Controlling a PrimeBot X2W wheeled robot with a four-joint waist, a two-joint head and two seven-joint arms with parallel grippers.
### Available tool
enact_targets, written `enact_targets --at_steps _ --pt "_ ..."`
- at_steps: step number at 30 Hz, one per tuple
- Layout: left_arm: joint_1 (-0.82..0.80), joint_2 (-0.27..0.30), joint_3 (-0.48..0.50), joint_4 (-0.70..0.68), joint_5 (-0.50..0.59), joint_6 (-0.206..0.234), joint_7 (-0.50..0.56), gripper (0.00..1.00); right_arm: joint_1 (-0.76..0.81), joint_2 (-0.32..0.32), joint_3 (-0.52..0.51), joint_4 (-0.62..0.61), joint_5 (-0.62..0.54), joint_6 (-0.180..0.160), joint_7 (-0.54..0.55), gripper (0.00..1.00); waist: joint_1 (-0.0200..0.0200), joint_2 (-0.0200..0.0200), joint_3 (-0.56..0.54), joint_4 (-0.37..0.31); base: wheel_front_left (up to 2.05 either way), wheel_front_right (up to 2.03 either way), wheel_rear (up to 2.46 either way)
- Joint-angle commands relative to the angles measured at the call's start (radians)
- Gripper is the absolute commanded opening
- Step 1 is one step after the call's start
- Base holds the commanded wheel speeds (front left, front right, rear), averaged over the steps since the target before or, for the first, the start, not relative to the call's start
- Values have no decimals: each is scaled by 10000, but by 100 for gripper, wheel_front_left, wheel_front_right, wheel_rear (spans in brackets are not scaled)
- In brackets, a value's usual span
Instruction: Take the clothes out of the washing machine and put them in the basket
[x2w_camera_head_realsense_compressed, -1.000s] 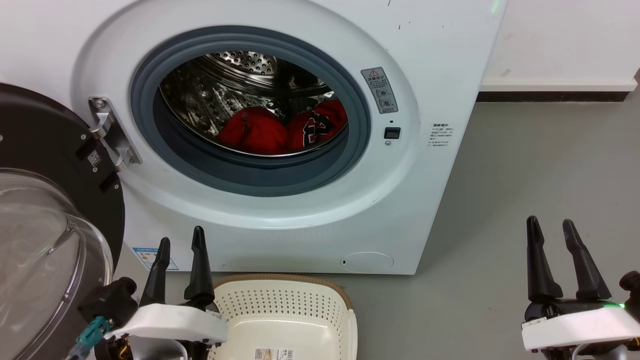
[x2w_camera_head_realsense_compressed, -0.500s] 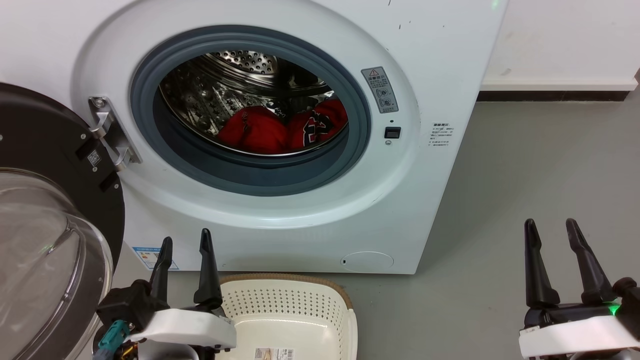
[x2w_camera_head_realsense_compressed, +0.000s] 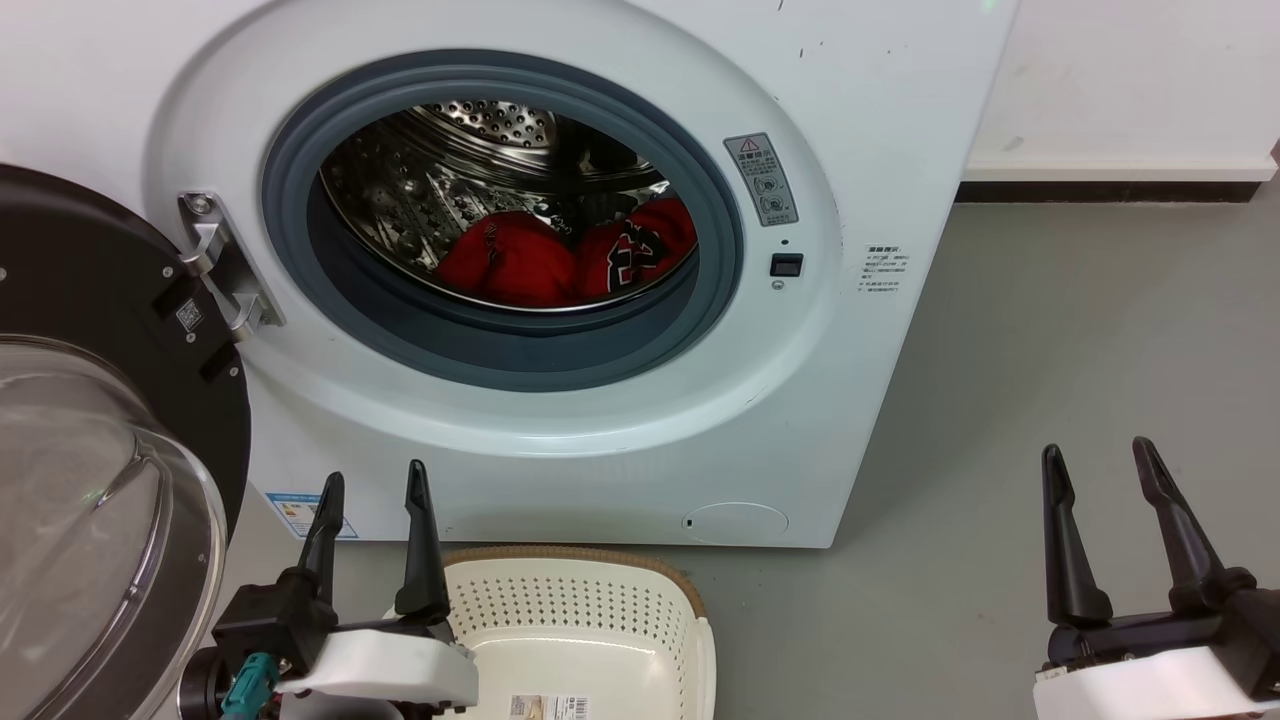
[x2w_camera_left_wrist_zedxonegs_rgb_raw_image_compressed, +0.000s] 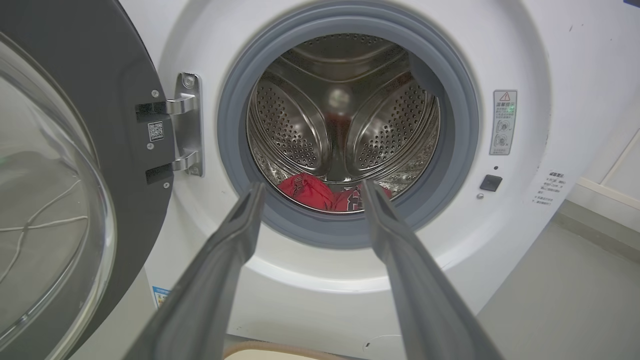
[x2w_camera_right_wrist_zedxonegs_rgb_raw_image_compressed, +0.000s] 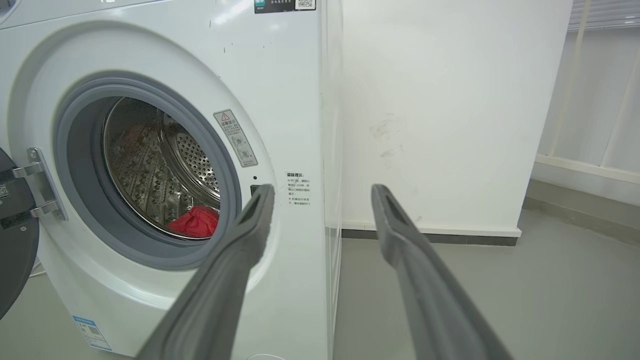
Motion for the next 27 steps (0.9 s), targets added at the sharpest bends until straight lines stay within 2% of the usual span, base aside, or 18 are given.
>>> enact_targets --at_steps 1,10,24,27 --pt "67 13 14 -104 173 -48 -99 100 84 -14 17 -130 -245 -2 -101 100 0 -1 2 3 0 0 0" --pt "206 13 71 -54 743 -141 -274 100 287 -13 48 -237 -923 -3 -261 100 0 -1 -11 29 0 0 0" --pt "353 12 9 -17 1646 -13 -515 100 472 -10 57 -386 -1886 -3 -523 100 0 -1 12 40 0 0 0" --pt "345 12 28 36 1585 -17 -500 100 458 -10 36 -334 -1781 -3 -504 100 0 -1 27 41 0 0 0"
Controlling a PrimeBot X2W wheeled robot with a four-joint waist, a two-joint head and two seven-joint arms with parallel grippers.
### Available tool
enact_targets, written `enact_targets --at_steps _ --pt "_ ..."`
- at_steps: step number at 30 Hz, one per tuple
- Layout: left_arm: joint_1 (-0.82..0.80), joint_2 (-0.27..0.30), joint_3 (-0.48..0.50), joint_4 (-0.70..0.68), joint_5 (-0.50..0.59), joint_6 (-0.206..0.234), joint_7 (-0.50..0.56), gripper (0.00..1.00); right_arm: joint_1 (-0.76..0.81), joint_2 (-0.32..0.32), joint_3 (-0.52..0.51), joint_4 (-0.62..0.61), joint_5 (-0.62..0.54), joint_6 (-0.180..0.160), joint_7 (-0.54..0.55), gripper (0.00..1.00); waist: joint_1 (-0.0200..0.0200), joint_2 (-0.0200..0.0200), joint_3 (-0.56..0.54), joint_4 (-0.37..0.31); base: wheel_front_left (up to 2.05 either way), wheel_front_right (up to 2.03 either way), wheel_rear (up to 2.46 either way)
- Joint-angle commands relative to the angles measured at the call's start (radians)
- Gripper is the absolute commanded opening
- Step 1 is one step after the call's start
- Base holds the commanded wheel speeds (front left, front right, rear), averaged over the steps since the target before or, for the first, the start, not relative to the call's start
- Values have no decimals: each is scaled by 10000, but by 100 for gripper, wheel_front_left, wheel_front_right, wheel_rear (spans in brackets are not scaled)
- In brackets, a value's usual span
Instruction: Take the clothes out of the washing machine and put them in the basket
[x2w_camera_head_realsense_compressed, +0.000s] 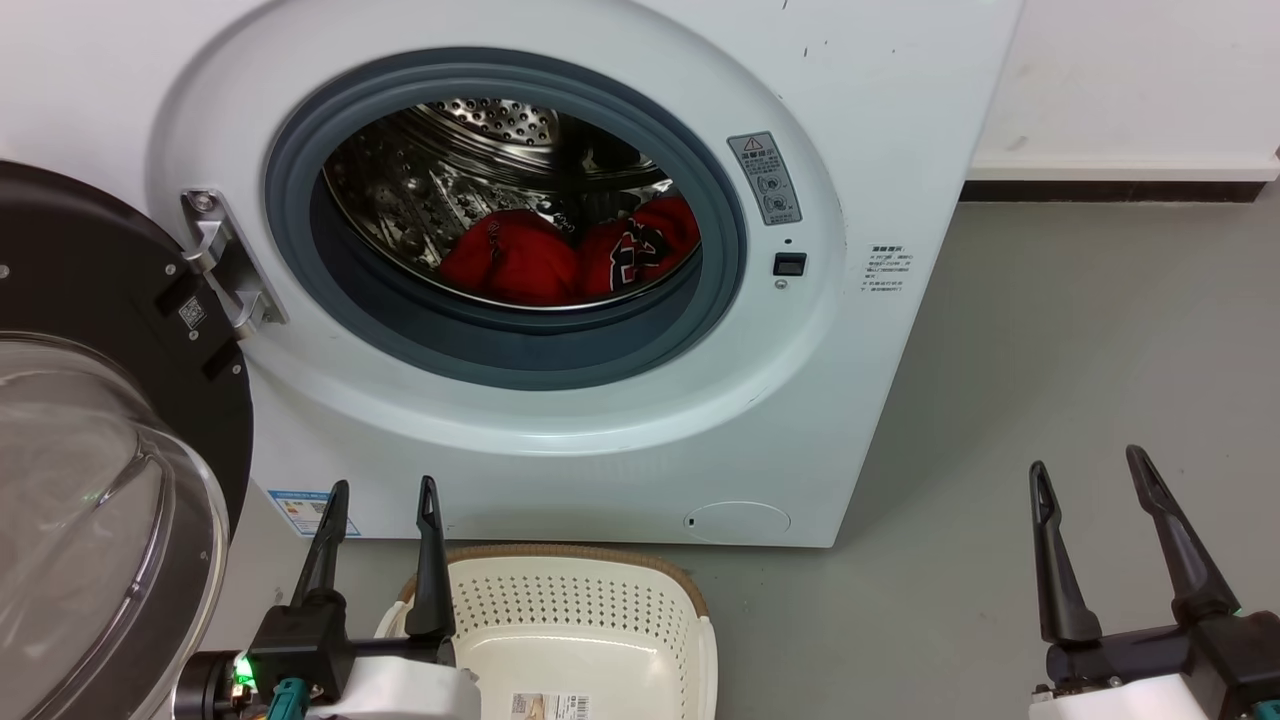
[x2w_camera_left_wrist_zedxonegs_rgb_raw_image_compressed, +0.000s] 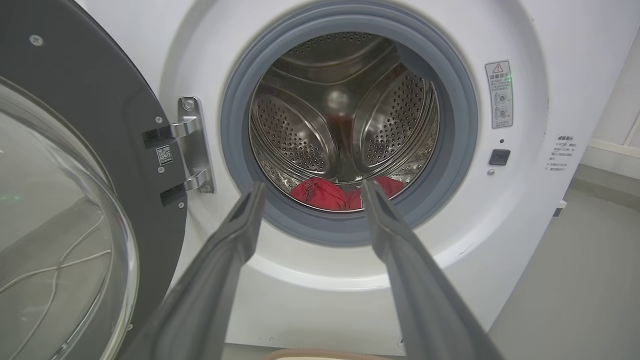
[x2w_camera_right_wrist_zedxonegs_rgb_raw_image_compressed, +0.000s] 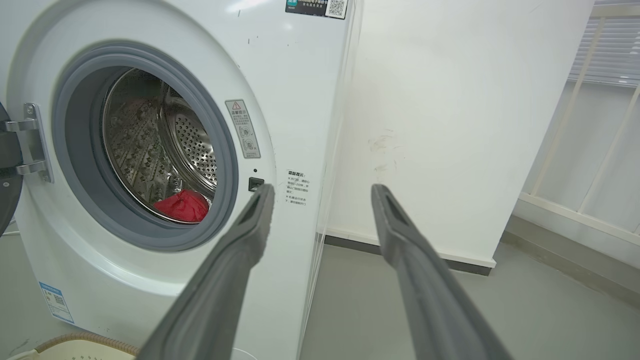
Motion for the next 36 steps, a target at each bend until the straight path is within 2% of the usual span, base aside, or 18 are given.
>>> enact_targets --at_steps 1,29,36 --pt "48 9 9 26 -8 25 -28 100 117 -8 -11 18 61 -3 -21 100 0 0 9 1 0 0 0" --pt "27 9 60 240 42 141 -28 100 124 -8 68 303 298 -3 -21 100 0 0 41 -21 0 0 0" --pt "-515 9 2 618 84 -211 -26 100 -19 -8 107 267 322 -3 -21 100 0 0 239 -91 0 0 0"
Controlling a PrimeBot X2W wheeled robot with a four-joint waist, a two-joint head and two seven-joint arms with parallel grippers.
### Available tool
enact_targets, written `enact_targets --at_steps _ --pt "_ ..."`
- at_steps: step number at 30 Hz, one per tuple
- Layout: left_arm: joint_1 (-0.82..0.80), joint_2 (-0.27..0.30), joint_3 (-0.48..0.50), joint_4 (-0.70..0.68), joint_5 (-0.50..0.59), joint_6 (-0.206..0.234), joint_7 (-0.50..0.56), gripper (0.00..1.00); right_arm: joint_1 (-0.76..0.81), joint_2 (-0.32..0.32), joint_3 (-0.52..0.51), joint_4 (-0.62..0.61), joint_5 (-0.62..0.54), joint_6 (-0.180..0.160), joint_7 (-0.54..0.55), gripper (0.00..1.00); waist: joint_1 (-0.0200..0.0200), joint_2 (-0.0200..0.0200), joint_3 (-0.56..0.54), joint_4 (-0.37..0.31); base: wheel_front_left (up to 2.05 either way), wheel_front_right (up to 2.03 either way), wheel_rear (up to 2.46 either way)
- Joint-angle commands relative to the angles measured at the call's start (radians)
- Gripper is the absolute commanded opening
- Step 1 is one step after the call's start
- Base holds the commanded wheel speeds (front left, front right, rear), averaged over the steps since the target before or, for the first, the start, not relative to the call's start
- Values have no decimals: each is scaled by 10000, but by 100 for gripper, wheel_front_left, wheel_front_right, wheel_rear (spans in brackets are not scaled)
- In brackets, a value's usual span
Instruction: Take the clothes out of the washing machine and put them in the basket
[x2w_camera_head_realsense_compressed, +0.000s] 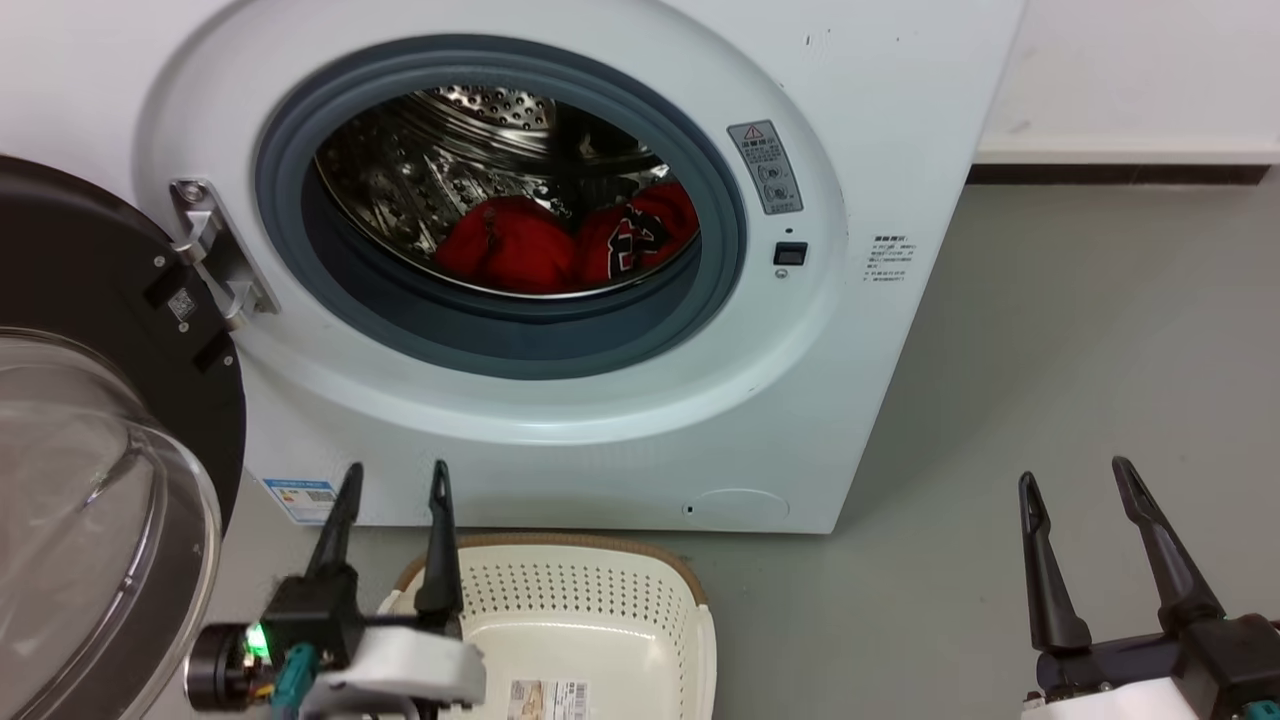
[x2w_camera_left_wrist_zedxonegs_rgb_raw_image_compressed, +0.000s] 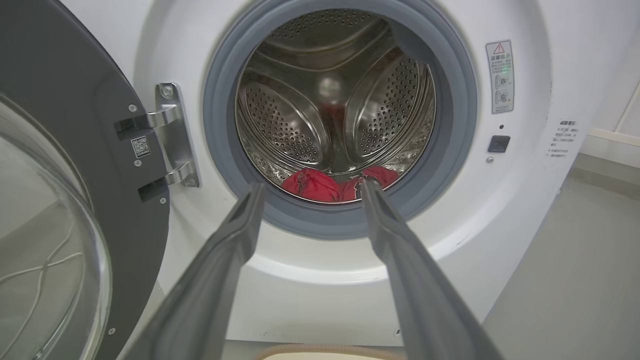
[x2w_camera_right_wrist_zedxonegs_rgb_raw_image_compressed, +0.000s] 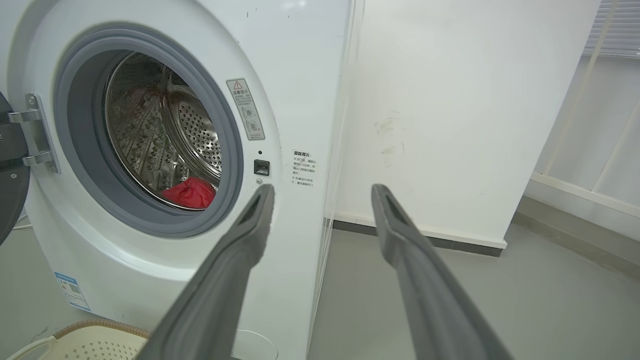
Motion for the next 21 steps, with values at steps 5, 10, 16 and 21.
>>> enact_targets --at_steps 5,10,16,21 --pt "-1296 4 227 853 137 -385 -28 100 -349 -8 55 -67 23 -3 -21 100 0 0 544 -199 0 0 0" --pt "-2918 53 461 2015 341 -653 -28 100 -721 -7 142 -150 -42 -5 -21 100 0 0 1250 -505 0 0 0" --pt "-5198 381 561 3873 579 -872 -28 100 -1419 -5 214 -261 43 -5 -20 100 0 0 2427 -1027 0 0 0" --pt "-7369 908 623 5933 729 -880 -28 100 -2113 2 319 -403 210 -5 -20 100 0 0 3547 -1489 0 0 0"
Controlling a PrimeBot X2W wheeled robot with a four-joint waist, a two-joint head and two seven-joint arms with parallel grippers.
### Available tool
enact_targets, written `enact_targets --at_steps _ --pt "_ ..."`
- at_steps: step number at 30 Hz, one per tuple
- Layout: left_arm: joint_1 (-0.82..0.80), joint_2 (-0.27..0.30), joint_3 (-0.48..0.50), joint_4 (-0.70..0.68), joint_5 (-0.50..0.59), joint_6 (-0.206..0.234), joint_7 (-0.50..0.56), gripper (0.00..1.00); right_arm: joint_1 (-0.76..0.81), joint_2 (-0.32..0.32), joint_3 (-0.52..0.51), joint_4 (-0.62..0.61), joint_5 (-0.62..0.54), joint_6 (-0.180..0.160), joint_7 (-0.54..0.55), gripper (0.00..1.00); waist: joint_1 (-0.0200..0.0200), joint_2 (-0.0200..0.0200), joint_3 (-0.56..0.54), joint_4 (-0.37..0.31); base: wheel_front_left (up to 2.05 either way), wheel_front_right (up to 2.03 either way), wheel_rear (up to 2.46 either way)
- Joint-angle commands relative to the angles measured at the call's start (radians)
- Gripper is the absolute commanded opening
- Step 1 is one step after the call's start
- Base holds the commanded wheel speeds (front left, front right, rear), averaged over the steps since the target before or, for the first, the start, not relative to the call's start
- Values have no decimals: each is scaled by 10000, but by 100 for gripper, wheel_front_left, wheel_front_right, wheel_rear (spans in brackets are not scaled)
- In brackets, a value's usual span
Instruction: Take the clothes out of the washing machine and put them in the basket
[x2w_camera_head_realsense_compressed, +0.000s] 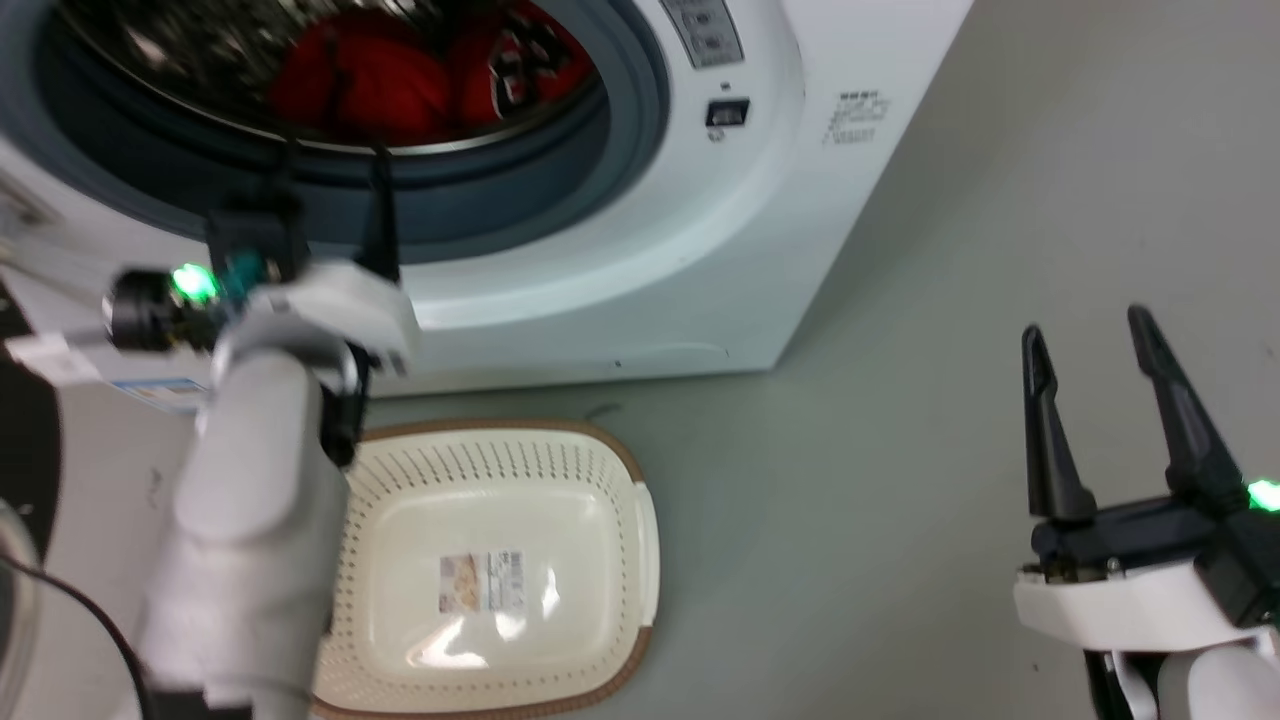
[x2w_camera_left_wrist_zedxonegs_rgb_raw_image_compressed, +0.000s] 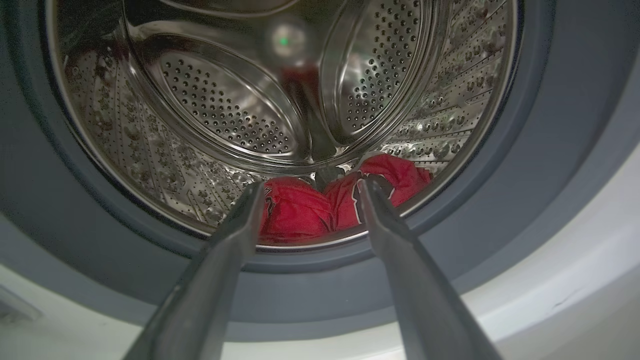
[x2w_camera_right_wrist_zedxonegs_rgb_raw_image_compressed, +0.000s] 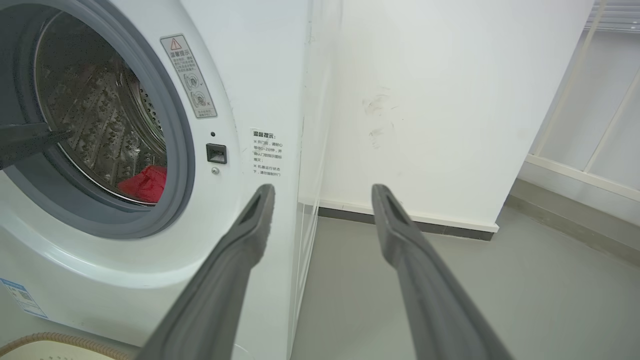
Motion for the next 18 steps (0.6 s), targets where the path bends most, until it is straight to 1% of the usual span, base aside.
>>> enact_targets --at_steps 1,5,9,15,18 --pt "-764 229 40 471 80 -68 -26 100 -373 16 49 -83 88 -7 -18 100 -1 0 998 -566 0 0 0" --pt "-2362 648 -30 1861 133 -207 -7 100 -861 17 -66 -157 280 -8 -18 100 -1 0 1745 -890 0 0 0" --pt "-3910 1083 -145 3006 196 -357 342 100 -1197 20 8 -235 444 -8 -18 100 -1 0 2438 -1147 0 0 0" --pt "-5918 1636 -375 4187 370 -516 1227 100 -1705 19 76 -384 698 -7 -18 100 -1 0 3491 -1391 0 0 0" --pt "-6765 1925 -581 4620 544 -594 1707 100 -1861 20 182 -394 828 -8 -18 100 -1 0 3837 -1553 0 0 0"
